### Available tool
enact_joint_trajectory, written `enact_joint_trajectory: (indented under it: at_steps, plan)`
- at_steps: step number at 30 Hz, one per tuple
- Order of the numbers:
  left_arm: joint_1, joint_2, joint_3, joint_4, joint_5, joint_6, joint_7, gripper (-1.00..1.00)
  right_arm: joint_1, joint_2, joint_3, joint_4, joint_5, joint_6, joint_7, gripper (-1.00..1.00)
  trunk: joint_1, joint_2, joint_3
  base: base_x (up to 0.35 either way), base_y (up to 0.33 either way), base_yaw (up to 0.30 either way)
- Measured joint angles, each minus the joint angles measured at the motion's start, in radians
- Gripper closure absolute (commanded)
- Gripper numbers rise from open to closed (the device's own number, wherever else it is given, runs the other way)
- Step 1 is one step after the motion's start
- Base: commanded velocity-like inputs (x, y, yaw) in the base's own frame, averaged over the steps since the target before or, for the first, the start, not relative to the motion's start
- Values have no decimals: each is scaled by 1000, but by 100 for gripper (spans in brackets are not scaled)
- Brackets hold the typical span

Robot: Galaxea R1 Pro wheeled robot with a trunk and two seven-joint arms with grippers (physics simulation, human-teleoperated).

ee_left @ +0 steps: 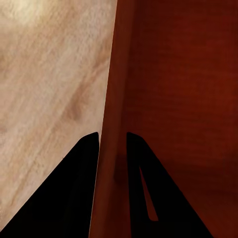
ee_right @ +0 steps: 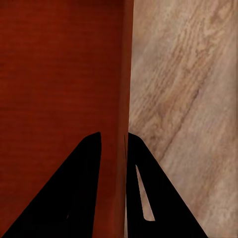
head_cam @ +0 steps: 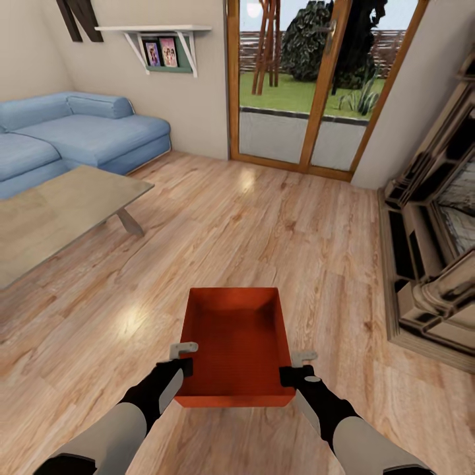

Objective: Move the two storage containers from the living room to the garage. In the garage, place one container on the floor and stack the other container on top of it (either order is fine).

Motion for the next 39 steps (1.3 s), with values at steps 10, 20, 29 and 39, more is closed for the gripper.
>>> enact_joint_trajectory:
  at_steps: [10, 20, 29, 39]
  plan:
    - [0, -2, 1, -2, -7, 0, 1, 100, 0, -2, 3, 1, -6, -5, 0, 100, -38, 70, 31, 0, 0, 0]
    - [0, -3, 3, -2, -10, 0, 0, 100, 0, -2, 1, 1, -4, -5, 1, 100, -77, 140, 63, 0, 0, 0]
    - [0, -3, 3, -2, -10, -1, 0, 100, 0, -2, 1, 1, -4, -5, 1, 100, -111, 203, 91, 0, 0, 0]
    - [0, -3, 3, -2, -11, 0, 0, 100, 0, -2, 0, 1, -3, -4, 1, 100, -150, 273, 122, 0, 0, 0]
